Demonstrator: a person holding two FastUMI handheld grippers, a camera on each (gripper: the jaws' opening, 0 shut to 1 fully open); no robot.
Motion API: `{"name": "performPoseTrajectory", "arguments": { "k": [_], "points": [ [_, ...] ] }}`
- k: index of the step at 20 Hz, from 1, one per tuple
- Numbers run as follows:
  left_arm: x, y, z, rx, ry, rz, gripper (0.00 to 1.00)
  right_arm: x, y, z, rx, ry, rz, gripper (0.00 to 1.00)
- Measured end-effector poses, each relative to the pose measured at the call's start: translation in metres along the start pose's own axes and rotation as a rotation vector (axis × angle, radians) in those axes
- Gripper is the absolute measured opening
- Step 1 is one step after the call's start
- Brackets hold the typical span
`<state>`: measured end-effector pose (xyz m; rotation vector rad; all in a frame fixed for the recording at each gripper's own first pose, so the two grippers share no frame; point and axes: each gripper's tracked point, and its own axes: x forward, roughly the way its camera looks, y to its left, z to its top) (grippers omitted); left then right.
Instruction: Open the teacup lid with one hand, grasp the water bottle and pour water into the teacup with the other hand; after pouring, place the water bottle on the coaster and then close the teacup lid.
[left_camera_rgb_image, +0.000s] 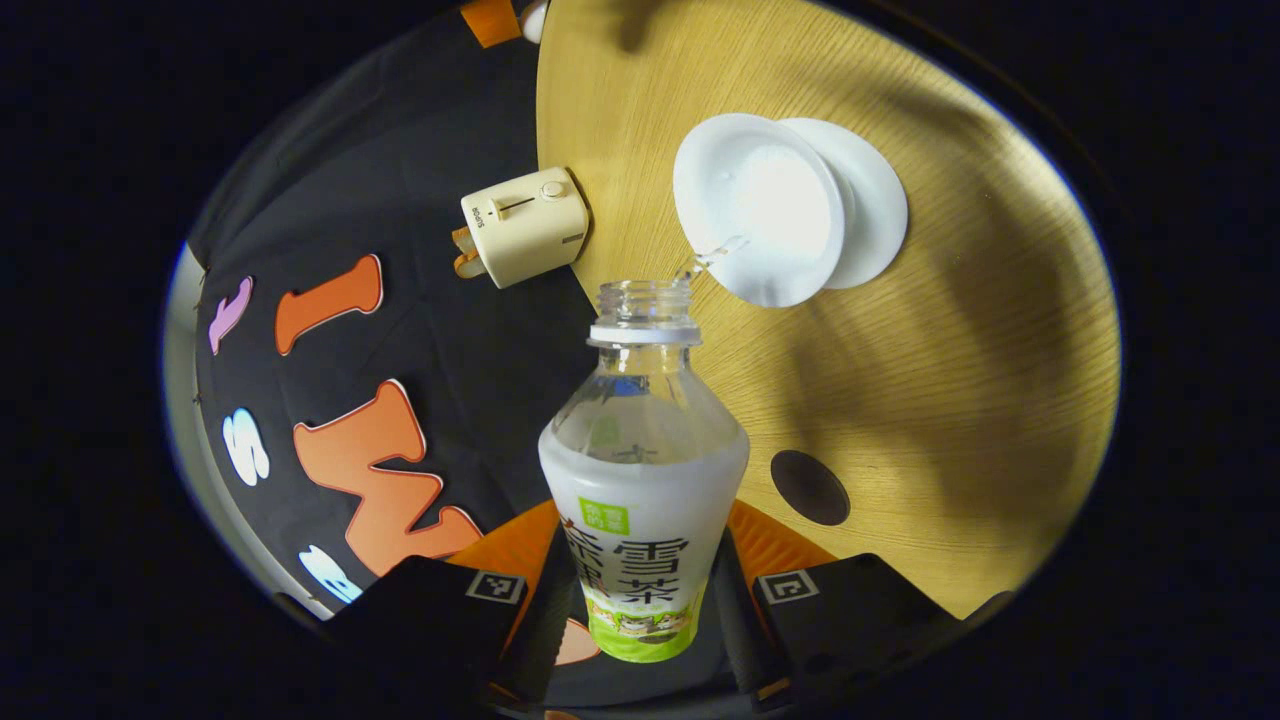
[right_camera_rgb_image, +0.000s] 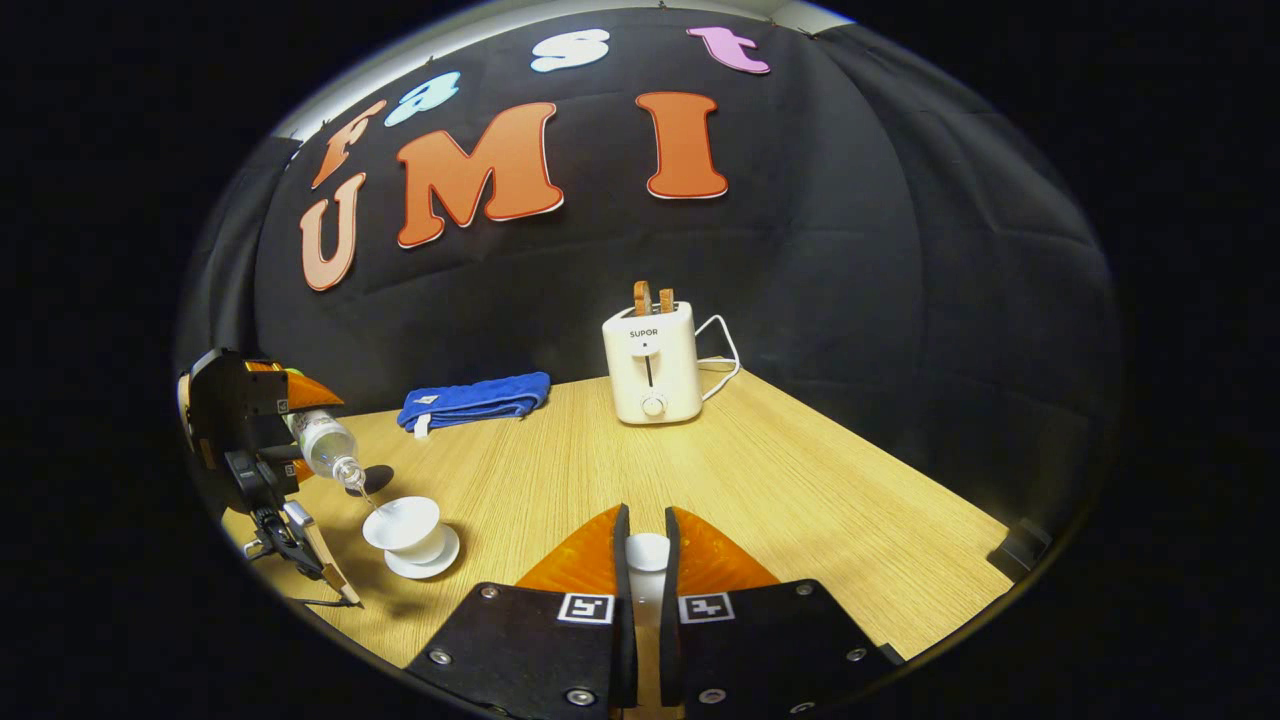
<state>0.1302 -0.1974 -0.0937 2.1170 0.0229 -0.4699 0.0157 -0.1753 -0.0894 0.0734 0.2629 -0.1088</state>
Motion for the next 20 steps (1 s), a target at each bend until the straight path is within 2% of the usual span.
{"name": "performPoseTrajectory", "arguments": {
  "k": [16,18,20],
  "points": [
    [0.0011,0.0028,0.0056,-0.008,-0.018,-0.008,0.69,0.0018,0.0018,-0.0003,-0.004,0.008,-0.001,0.09],
    [0.0024,0.0020,0.0075,-0.024,-0.025,-0.015,0.71,0.0017,0.0020,-0.0007,-0.005,0.009,0.001,0.09],
    [0.0032,-0.0042,0.0079,-0.070,-0.030,-0.043,0.68,0.0015,0.0008,0.0004,-0.002,0.009,-0.001,0.09]
  ]
}}
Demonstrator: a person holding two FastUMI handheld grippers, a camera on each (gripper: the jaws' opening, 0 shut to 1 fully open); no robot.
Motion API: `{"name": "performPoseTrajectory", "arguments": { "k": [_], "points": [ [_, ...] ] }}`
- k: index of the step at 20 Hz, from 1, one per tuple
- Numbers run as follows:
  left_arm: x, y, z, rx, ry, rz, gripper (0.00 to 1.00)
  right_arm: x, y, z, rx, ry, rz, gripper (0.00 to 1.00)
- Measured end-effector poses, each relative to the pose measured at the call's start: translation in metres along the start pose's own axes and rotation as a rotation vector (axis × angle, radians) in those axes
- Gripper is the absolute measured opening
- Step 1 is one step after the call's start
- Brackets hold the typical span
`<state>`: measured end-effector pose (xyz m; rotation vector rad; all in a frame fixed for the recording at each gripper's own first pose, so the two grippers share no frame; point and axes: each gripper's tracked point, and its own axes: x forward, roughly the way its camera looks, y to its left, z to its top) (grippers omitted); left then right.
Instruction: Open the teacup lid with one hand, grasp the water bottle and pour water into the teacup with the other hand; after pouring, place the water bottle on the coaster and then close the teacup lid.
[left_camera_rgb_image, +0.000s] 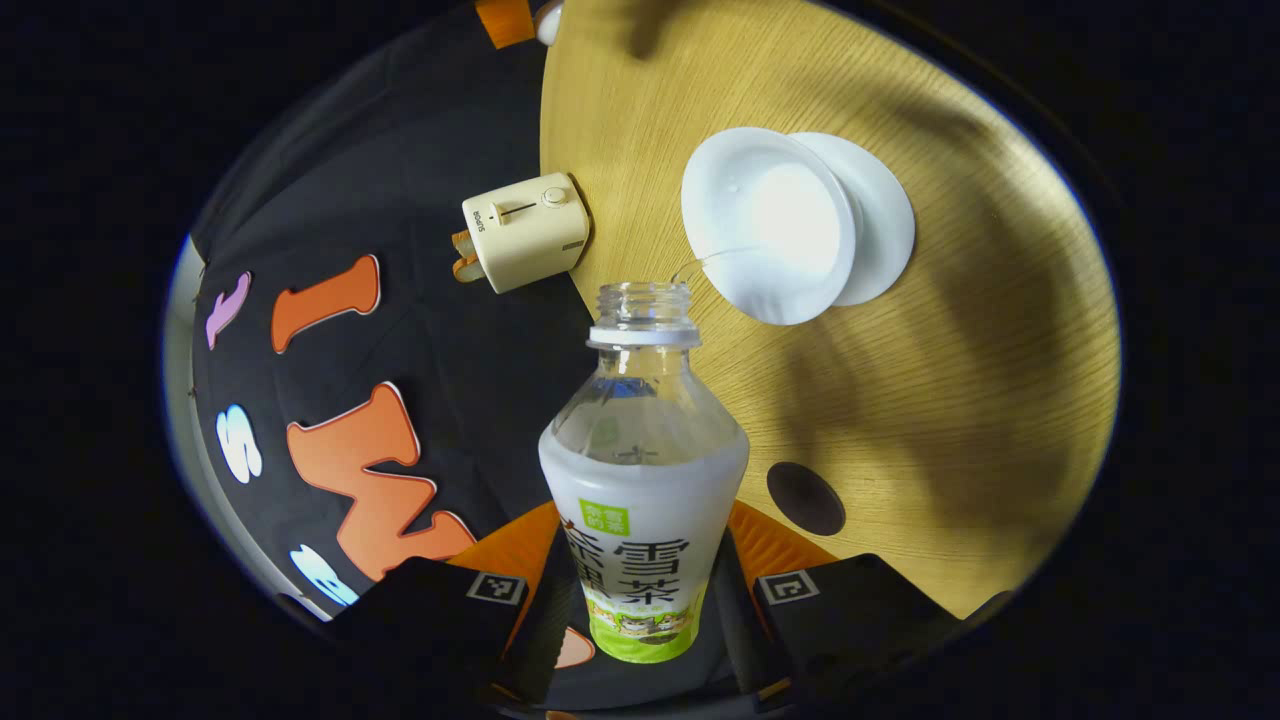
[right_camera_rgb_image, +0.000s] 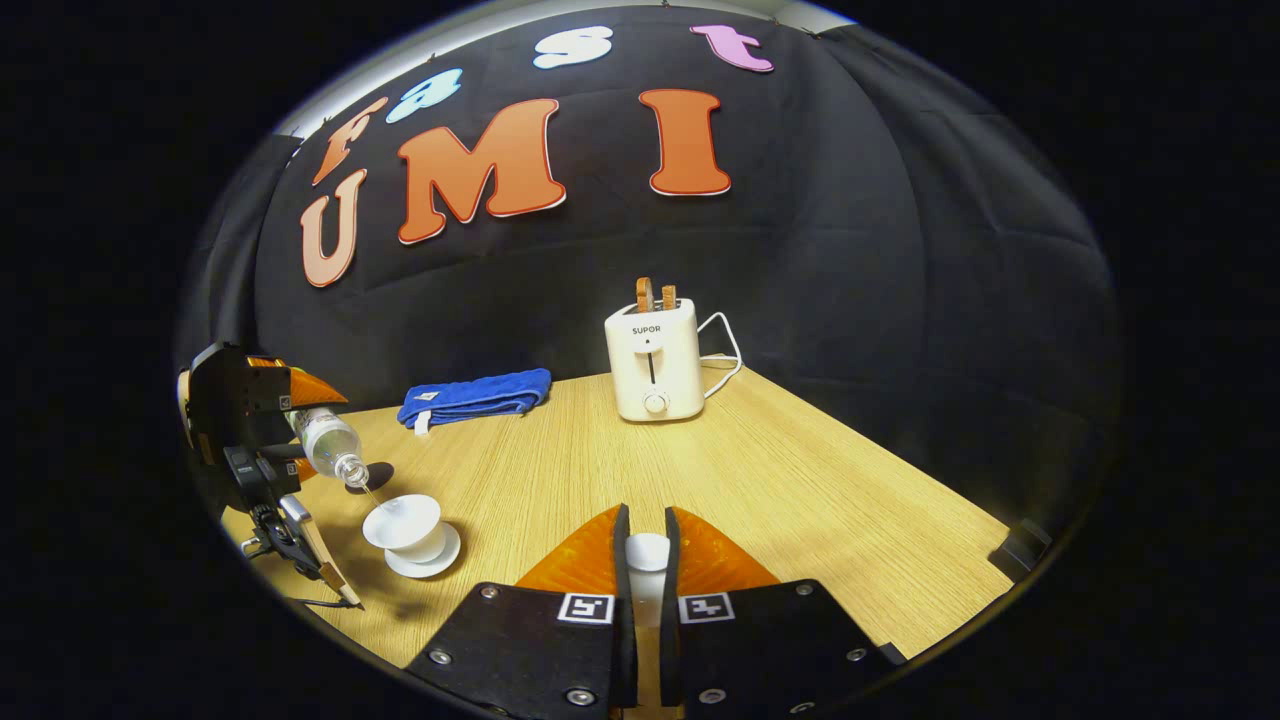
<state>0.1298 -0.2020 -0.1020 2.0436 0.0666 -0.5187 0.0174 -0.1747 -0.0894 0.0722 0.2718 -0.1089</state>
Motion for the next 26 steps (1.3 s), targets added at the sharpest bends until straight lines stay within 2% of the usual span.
{"name": "performPoseTrajectory", "arguments": {
  "k": [9,11,13,19,20,23,26],
  "points": [
    [-0.001,-0.033,0.013,-0.404,-0.025,-0.149,0.70,0.000,0.001,-0.001,0.007,0.005,0.002,0.09],
    [-0.001,-0.032,0.020,-0.491,-0.041,-0.159,0.67,-0.001,0.002,0.000,0.006,0.005,0.006,0.09],
    [0.000,-0.031,0.027,-0.587,-0.054,-0.170,0.70,-0.001,0.001,0.002,0.007,0.003,0.008,0.09],
    [-0.001,-0.043,0.019,-0.891,-0.058,-0.215,0.67,-0.004,0.000,0.004,0.005,0.003,0.002,0.09],
    [-0.001,-0.043,0.016,-0.952,-0.061,-0.216,0.70,-0.004,-0.001,0.005,0.004,0.003,0.000,0.09],
    [0.008,-0.034,0.007,-1.170,-0.068,-0.199,0.69,-0.005,0.001,0.008,0.001,0.002,-0.005,0.09],
    [0.004,-0.019,-0.021,-1.321,-0.054,-0.098,0.67,-0.008,0.008,0.011,-0.013,-0.005,0.002,0.09]
  ]
}}
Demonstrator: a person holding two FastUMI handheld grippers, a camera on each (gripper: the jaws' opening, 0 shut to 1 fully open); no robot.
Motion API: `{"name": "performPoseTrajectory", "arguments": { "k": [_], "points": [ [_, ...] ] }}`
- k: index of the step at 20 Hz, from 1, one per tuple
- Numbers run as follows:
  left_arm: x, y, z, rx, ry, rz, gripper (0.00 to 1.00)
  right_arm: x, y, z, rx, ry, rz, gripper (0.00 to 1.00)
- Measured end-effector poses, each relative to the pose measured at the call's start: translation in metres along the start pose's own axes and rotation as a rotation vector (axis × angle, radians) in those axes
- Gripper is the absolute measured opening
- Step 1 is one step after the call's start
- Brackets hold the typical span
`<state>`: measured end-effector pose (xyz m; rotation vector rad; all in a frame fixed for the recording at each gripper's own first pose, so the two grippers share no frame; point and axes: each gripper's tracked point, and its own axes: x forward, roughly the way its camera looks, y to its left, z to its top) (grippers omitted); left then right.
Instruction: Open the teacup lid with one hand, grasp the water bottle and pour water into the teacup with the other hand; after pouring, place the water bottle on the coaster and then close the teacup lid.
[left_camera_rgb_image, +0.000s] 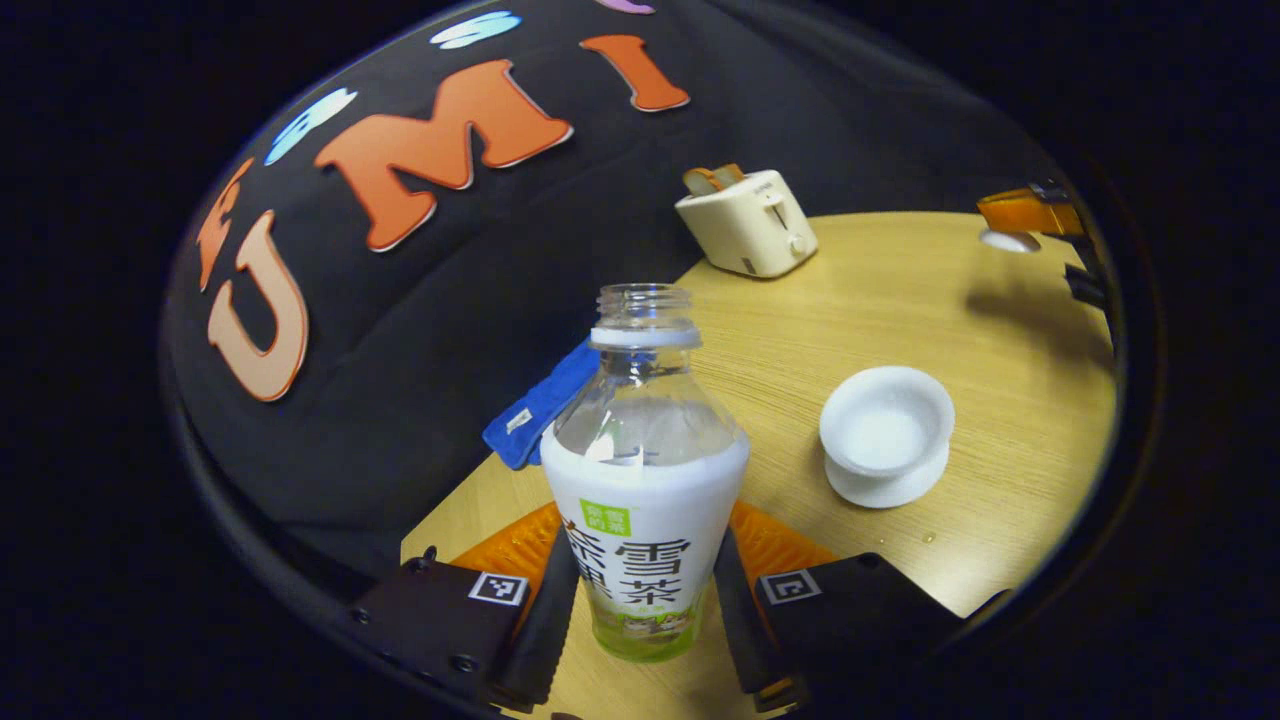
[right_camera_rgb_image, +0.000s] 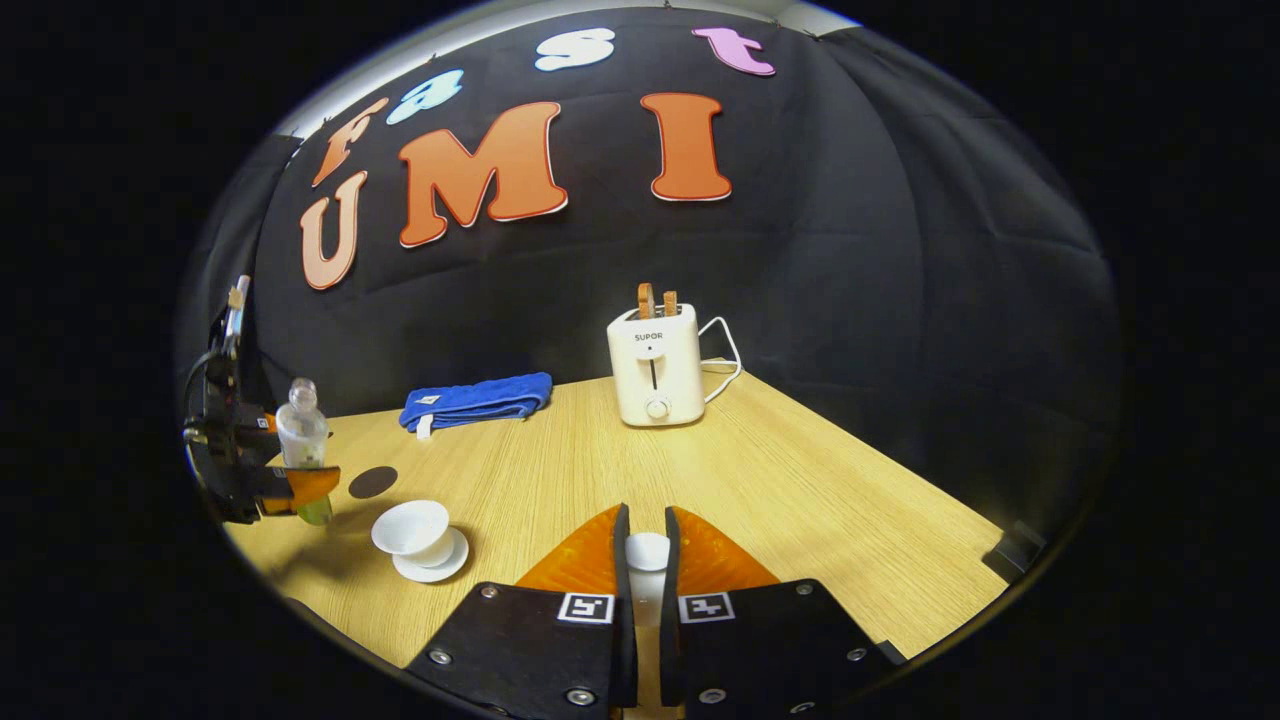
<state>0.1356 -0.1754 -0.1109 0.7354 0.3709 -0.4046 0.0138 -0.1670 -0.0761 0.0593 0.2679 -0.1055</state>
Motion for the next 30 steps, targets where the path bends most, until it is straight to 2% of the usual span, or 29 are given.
{"name": "performPoseTrajectory", "arguments": {
  "k": [1,5,10,12,16,17,21,24,30],
  "points": [
    [-0.006,0.012,0.005,-0.037,-0.023,0.026,0.70,0.000,0.003,0.001,-0.003,-0.001,0.004,0.09],
    [-0.014,0.044,0.009,-0.258,-0.084,0.089,0.66,-0.001,0.015,0.007,-0.022,0.002,0.016,0.09],
    [-0.006,0.076,0.005,-0.458,-0.109,0.105,0.69,-0.001,0.029,0.014,-0.050,0.000,0.019,0.09],
    [0.000,0.092,0.008,-0.513,-0.128,0.112,0.67,0.001,0.034,0.016,-0.055,0.003,0.017,0.09],
    [0.020,0.113,0.013,-0.568,-0.170,0.132,0.69,0.006,0.041,0.017,-0.064,0.012,0.013,0.09],
    [0.026,0.115,0.013,-0.570,-0.169,0.133,0.67,0.008,0.043,0.017,-0.063,0.015,0.013,0.09],
    [0.055,0.116,0.015,-0.560,-0.174,0.132,0.69,0.016,0.045,0.016,-0.061,0.028,0.001,0.10],
    [0.073,0.112,0.007,-0.572,-0.164,0.131,0.67,0.021,0.043,0.013,-0.064,0.042,-0.010,0.09],
    [0.092,0.116,-0.021,-0.631,-0.140,0.160,0.69,0.028,0.041,0.008,-0.070,0.065,-0.023,0.09]
  ]
}}
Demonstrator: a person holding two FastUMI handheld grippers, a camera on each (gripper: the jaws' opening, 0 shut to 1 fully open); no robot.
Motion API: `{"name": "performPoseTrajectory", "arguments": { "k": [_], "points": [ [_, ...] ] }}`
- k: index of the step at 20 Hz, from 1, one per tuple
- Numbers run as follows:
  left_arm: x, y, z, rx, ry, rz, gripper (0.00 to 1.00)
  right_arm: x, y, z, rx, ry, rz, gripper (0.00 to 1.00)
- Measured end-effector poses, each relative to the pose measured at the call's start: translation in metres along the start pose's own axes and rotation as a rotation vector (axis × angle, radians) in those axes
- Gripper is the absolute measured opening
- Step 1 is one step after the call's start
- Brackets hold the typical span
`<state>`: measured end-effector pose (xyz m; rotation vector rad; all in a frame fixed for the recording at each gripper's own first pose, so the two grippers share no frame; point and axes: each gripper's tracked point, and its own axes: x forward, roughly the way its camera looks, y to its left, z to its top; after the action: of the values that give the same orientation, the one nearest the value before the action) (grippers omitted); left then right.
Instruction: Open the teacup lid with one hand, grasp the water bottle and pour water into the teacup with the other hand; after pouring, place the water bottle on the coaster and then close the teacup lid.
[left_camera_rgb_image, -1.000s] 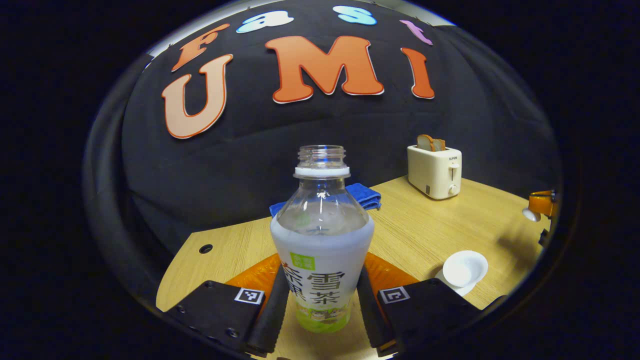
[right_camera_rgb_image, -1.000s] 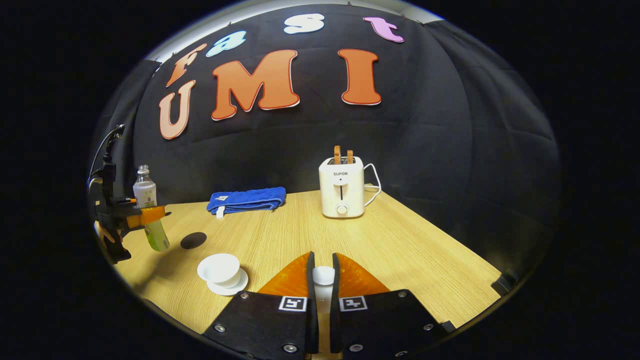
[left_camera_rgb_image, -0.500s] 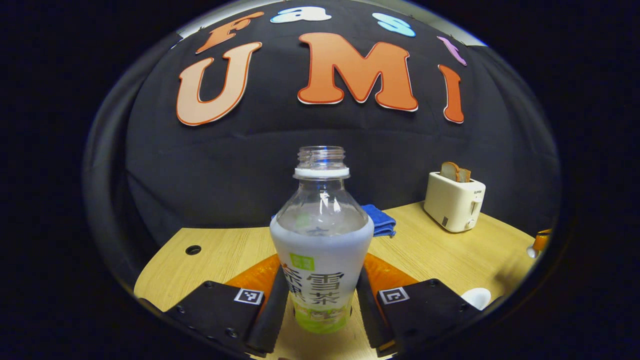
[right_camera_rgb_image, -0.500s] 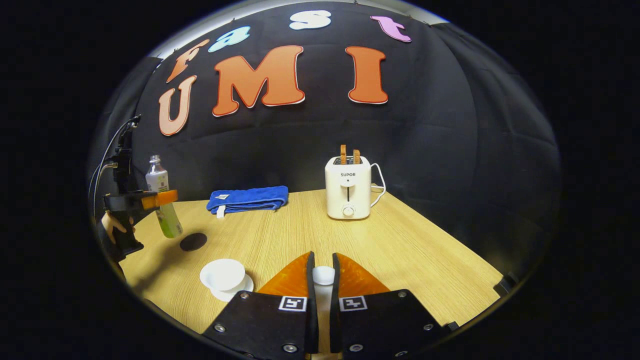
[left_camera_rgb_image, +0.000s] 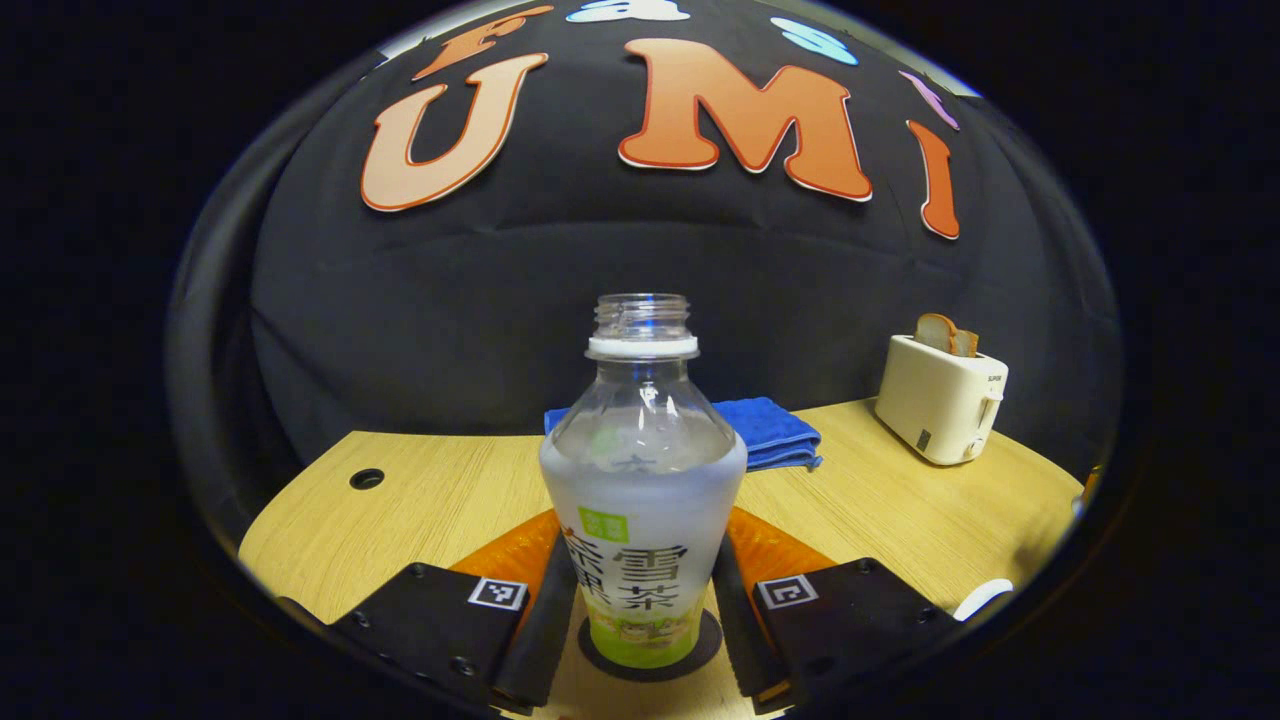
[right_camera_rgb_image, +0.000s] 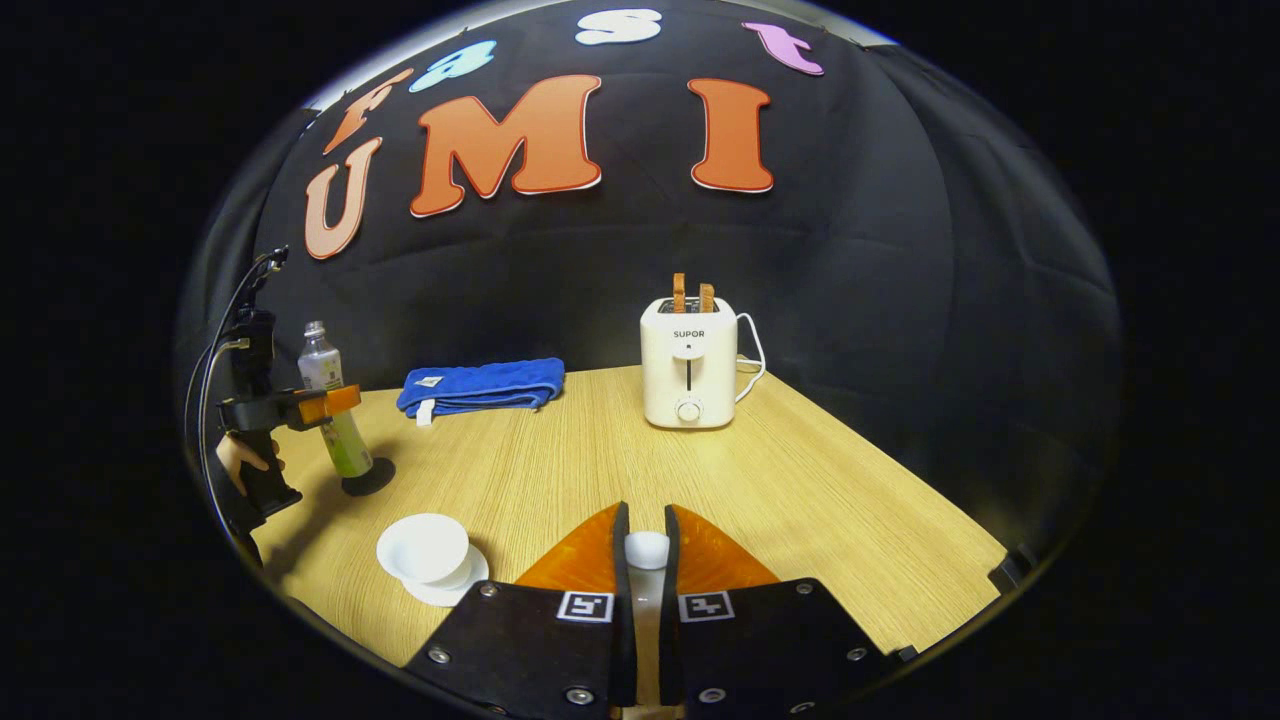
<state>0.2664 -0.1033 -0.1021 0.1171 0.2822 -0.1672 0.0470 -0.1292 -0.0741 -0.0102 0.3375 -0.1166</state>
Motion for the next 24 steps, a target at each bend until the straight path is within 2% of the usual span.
{"name": "performPoseTrajectory", "arguments": {
  "k": [5,8,11,14,24],
  "points": [
    [0.003,0.004,-0.009,-0.038,0.003,0.008,0.67,0.003,0.008,-0.002,-0.005,0.008,0.009,0.09],
    [0.003,0.003,-0.010,-0.029,0.012,0.006,0.73,0.002,0.009,-0.002,-0.004,0.010,0.011,0.09],
    [0.002,0.002,-0.011,-0.035,0.011,0.001,0.72,0.002,0.010,-0.002,0.001,0.010,0.010,0.09],
    [0.000,0.000,-0.014,-0.032,0.025,-0.008,0.99,0.002,0.011,-0.002,-0.002,0.013,0.013,0.09],
    [-0.006,0.000,-0.015,-0.050,0.023,-0.009,1.00,0.000,0.015,-0.001,0.003,0.013,0.018,0.09]
  ]
}}
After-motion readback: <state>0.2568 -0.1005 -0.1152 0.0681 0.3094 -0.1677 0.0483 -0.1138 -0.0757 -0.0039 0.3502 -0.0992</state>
